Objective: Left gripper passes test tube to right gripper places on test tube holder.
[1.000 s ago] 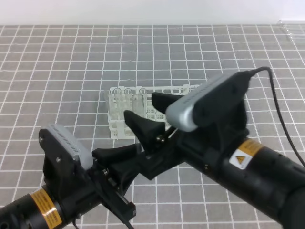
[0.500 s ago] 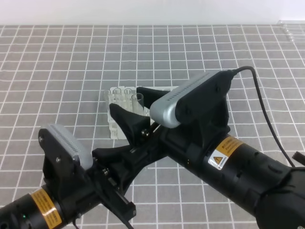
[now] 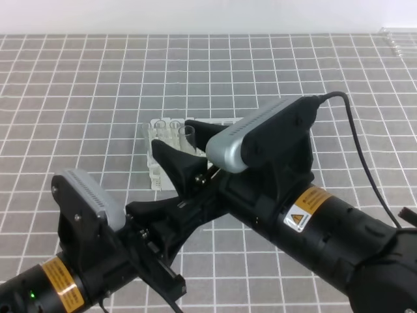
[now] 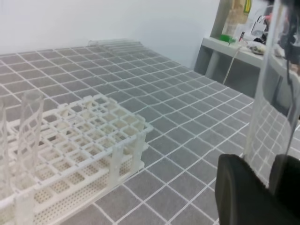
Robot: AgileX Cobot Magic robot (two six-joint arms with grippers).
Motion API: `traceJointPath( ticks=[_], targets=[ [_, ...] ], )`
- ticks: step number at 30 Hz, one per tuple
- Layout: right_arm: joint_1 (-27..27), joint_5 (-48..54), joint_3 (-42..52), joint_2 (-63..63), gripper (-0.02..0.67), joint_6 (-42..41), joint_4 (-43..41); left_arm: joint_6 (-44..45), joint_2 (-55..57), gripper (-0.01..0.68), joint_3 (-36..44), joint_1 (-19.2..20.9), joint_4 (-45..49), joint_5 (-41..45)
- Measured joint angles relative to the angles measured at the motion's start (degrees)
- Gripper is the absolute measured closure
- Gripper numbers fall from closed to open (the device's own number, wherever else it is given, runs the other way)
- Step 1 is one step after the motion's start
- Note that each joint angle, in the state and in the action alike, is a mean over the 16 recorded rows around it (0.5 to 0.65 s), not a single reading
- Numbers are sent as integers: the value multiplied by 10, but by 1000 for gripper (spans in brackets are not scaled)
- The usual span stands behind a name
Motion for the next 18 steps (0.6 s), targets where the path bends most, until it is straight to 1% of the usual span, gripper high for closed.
traceJointPath(
  ticks=[12, 18],
  targets=[
    [0, 3, 0, 8, 346, 4, -1, 3, 0, 656, 0, 0, 0, 7],
    [0, 5, 0, 8, 423, 3, -1, 4, 0, 644, 0, 0, 0, 15]
  ],
)
